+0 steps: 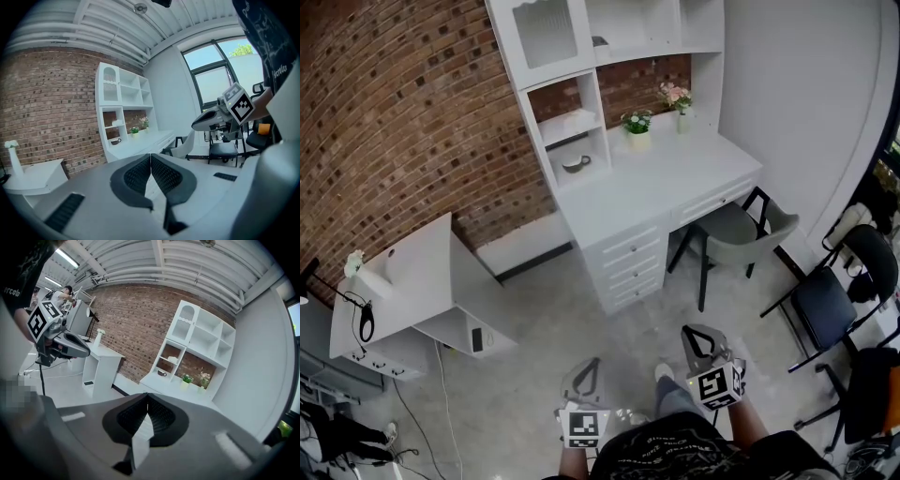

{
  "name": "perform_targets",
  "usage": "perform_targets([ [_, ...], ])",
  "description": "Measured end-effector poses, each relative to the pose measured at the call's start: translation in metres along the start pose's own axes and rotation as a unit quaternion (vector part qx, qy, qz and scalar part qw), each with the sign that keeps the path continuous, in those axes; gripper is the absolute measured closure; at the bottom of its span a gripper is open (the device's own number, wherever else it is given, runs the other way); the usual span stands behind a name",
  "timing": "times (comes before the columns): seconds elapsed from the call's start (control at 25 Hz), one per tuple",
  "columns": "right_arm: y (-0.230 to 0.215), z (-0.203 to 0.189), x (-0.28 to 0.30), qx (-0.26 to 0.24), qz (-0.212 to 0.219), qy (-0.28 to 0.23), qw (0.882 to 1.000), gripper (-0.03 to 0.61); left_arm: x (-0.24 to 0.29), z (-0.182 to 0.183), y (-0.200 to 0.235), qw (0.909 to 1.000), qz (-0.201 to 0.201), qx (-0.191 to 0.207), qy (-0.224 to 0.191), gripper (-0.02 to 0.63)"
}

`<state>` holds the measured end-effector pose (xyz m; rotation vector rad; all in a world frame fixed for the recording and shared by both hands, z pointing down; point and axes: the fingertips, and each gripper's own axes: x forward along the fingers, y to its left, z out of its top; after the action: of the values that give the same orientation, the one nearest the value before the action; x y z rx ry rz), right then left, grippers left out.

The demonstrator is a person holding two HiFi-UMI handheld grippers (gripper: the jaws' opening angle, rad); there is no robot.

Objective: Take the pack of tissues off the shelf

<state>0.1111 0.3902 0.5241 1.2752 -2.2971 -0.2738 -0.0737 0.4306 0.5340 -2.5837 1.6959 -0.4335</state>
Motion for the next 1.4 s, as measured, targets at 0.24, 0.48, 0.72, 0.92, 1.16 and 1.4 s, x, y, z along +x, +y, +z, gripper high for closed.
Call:
perform_targets([
  [0.24, -0.011, 0.002, 0.013, 0.015, -0.001, -0.004, 1.0, 0.574, 0.012, 0.004, 0.006, 0.9999, 0.002, 0.01, 0.007, 0.604],
  [0.48, -0.025, 0.0, 0.031, 0.016, 0.005, -0.005, 1.0, 0.574, 0.034, 0.008, 0.011, 0.9999, 0.007, 0.009, 0.01, 0.604],
  [0.72, -0.043, -0.001, 0.049, 0.013, 0.007, -0.002, 1.0, 0.574, 0.054, 0.02, 0.019, 0.9996, 0.004, -0.025, -0.01, 0.604],
  [0.92, -0.058, 0.002, 0.069, 0.003, 0.008, -0.009, 1.0, 0.574, 0.075, 0.023, 0.031, 0.9998, 0.017, -0.01, -0.005, 0.604],
  [1.16, -0.08, -0.003, 0.094, -0.007, 0.011, -0.001, 1.0, 0.574, 0.104, 0.035, 0.044, 0.9988, 0.019, -0.039, -0.024, 0.604],
  [1.4, -0.105, -0.007, 0.12, -0.009, 0.015, 0.001, 1.0, 0.574, 0.134, 0.043, 0.054, 0.9984, 0.033, -0.04, -0.023, 0.604],
])
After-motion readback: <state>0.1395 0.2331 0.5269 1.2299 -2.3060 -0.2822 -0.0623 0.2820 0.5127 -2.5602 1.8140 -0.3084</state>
